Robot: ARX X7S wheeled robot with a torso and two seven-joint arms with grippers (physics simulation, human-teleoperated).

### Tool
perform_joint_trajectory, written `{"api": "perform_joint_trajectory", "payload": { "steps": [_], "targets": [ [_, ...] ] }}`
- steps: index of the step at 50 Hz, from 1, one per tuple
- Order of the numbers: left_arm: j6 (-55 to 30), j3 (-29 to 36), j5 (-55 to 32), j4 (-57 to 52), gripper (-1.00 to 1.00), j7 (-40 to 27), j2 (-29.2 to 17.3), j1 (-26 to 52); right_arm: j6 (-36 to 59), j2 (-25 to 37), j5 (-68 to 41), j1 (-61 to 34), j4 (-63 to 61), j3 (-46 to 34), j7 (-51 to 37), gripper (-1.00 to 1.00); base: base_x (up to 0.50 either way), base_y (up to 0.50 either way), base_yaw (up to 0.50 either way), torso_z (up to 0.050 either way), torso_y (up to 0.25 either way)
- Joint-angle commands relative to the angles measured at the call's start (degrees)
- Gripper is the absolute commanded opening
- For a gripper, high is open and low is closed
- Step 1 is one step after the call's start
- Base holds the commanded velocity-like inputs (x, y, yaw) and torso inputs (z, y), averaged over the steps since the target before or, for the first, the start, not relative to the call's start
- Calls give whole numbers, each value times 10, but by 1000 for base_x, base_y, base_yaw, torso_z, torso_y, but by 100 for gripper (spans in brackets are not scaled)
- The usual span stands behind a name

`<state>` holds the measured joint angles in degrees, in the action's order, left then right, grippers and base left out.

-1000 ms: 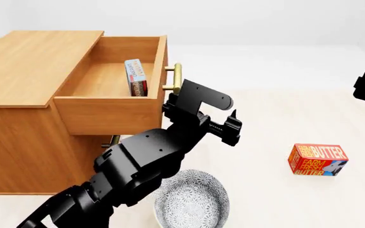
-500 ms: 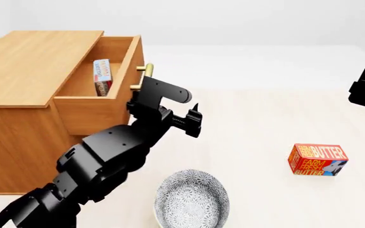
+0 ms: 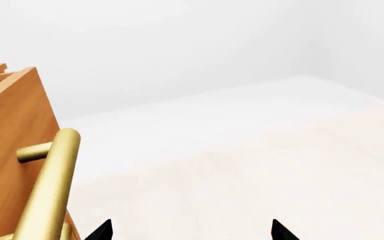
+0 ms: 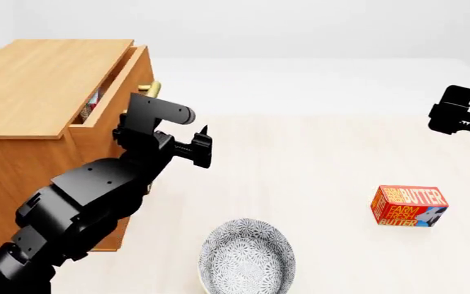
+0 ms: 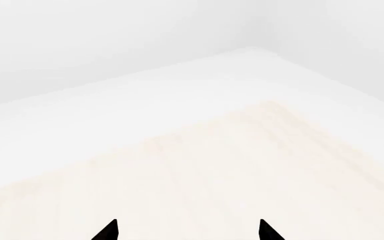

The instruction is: Put the chocolate pudding in the top drawer of the cabinet and close it.

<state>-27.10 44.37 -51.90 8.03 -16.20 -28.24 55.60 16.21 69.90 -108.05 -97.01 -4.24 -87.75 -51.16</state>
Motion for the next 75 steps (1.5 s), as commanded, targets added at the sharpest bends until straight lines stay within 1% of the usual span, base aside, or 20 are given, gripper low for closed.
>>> {"api": "perform_joint_trajectory", "payload": {
  "steps": [1, 19, 28, 34, 44, 52, 62, 69, 75],
  "targets": [
    [-4, -19, 1, -14, 100, -8, -41, -6, -1, 0, 0, 4, -1, 2, 3, 100, 0, 0, 0, 0, 0],
    [-8, -36, -11, -41, 100, -19, -83, -19, -8, -20, 3, 12, 10, 3, -2, 100, 0, 0, 0, 0, 0],
    [-11, -41, -19, -68, 100, -28, -101, -29, -5, -4, 1, 11, -5, 6, 0, 100, 0, 0, 0, 0, 2],
    [-12, -46, -28, -93, 100, -34, -115, -40, -13, -6, 2, 19, -6, 6, 0, 100, 0, 0, 0, 0, 0],
    [-16, -57, -57, -187, 100, -55, -152, -67, -45, -11, 12, 45, -32, 4, 18, 100, 0, 0, 0, 0, 1],
    [-16, -66, -86, -300, 100, -79, -198, -101, -86, 5, 37, 81, -92, -3, 37, 100, 0, 0, 0, 0, 1],
    [-4, -76, -119, -415, 100, -110, -242, -144, -127, 20, 80, 121, -169, -16, 43, 100, 0, 0, 0, 0, 0],
    [13, -87, -138, -482, 100, -131, -274, -175, -142, 34, 111, 137, -222, -23, 38, 100, 0, 0, 0, 0, 0],
    [41, -105, -157, -540, 100, -152, -311, -208, -145, 52, 137, 146, -270, -27, 30, 100, 0, 0, 0, 0, 0]
  ]
}}
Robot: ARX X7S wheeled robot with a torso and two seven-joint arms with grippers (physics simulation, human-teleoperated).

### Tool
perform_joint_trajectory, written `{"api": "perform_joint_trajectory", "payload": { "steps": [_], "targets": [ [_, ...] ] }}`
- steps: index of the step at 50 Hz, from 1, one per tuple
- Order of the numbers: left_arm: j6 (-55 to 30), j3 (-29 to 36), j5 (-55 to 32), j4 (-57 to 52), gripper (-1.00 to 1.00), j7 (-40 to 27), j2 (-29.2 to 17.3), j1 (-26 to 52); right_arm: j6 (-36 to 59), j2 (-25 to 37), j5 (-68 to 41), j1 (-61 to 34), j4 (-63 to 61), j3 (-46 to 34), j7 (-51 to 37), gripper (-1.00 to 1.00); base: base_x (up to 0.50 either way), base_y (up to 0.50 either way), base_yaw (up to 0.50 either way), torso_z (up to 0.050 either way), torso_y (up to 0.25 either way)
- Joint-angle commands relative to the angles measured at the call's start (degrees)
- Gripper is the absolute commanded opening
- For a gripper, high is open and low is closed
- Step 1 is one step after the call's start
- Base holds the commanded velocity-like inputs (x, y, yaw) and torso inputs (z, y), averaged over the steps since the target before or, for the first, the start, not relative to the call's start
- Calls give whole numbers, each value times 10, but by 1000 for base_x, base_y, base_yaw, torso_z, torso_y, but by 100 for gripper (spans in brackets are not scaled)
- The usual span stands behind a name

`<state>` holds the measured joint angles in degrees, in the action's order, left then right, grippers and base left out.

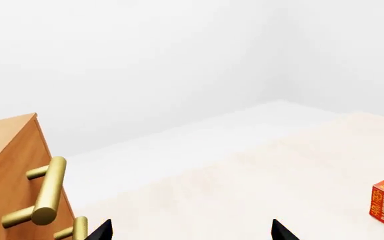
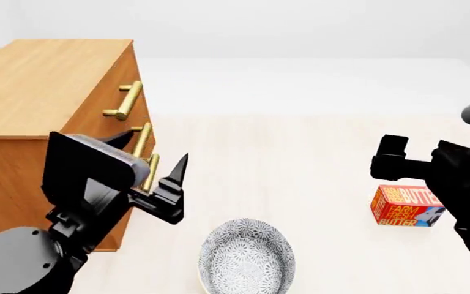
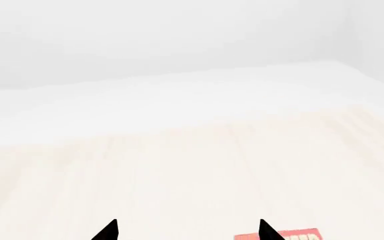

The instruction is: Put the chocolate pudding in the top drawer of the cabinet and close it.

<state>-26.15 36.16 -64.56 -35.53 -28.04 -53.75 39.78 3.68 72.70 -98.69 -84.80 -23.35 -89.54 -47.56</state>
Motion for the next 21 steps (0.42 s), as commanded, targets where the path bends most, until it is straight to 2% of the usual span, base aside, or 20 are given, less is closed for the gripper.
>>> {"api": "perform_joint_trajectory", "payload": {
  "steps": [1, 12, 21],
  "targets": [
    [37, -27, -34, -113, 100, -38, -63, -55, -22, 27, 48, 26, -87, -10, -7, 100, 0, 0, 0, 0, 0],
    [92, -55, -53, -174, 100, -63, -117, -105, -58, 72, 127, 70, -180, -34, -29, 100, 0, 0, 0, 0, 0],
    [156, -76, -47, -208, 100, -74, -162, -165, -86, 94, 256, 128, -254, -73, -70, 100, 0, 0, 0, 0, 0]
  ]
}}
